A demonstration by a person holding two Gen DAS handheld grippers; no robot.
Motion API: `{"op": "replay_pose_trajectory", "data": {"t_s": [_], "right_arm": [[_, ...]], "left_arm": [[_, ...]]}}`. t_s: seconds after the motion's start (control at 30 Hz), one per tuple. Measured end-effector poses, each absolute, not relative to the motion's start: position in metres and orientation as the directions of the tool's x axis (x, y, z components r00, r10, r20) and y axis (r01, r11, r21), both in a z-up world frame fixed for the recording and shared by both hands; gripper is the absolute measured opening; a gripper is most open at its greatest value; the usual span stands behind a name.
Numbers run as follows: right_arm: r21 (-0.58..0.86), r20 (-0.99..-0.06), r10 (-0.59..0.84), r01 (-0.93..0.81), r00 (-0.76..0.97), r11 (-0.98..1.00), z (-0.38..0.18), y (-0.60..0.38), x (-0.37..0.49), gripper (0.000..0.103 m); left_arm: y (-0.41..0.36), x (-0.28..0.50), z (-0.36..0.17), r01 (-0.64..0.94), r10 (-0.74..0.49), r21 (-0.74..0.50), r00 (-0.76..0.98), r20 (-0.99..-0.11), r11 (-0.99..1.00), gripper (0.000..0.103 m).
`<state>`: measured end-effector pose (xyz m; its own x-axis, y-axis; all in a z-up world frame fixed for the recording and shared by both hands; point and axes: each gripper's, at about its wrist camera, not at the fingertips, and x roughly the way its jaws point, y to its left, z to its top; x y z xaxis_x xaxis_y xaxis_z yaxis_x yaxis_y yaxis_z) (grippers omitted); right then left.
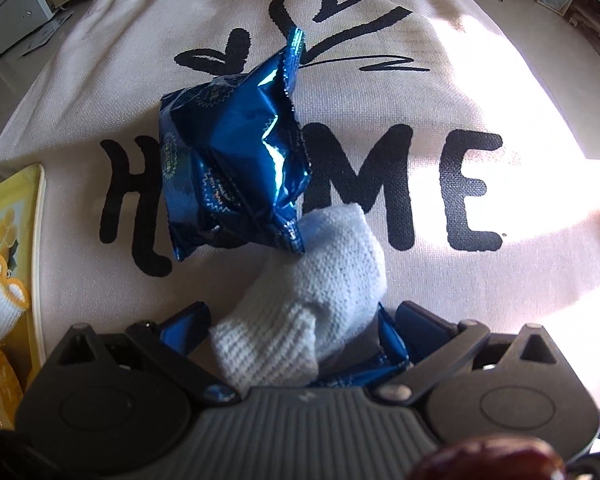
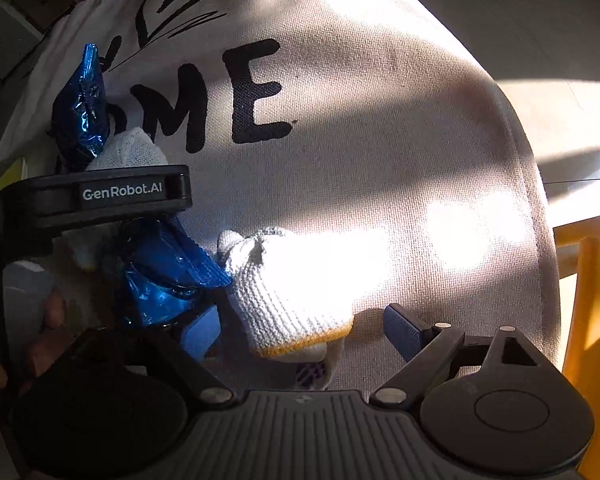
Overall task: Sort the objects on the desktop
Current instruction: 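Lower the left gripper onto a white glove while the right gripper approaches another glove, then close the left gripper on the white glove while the right gripper grasps another white glove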
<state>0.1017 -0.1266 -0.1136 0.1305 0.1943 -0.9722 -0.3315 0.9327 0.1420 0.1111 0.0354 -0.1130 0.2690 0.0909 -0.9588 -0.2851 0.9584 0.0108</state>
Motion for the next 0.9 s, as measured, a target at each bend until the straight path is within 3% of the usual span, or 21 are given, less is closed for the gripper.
{"op": "replay_pose_trajectory", "data": {"t_s": [0.33,0.67,0.77,0.9], "right_arm": [[-0.010,-0.972,0.088,-0.415,0.217,0.910,-0.120,-0.106,0.092,0.097],[-0.002,-0.971,0.094,-0.399,0.220,0.917,-0.119,-0.105,0.091,0.102],[0.000,-0.967,0.103,-0.402,0.234,0.915,-0.114,-0.104,0.090,0.096],[0.027,-0.957,0.142,-0.413,0.251,0.911,-0.103,-0.104,0.092,0.066]], "left_arm": [[0.035,0.108,-0.113,-0.282,0.090,0.010,0.275,-0.957,0.959,0.103],[0.033,0.107,-0.113,-0.281,0.091,0.009,0.280,-0.956,0.960,0.103],[0.035,0.108,-0.113,-0.280,0.085,0.004,0.277,-0.957,0.960,0.102],[0.039,0.107,-0.109,-0.281,0.077,-0.005,0.279,-0.957,0.960,0.095]]}}
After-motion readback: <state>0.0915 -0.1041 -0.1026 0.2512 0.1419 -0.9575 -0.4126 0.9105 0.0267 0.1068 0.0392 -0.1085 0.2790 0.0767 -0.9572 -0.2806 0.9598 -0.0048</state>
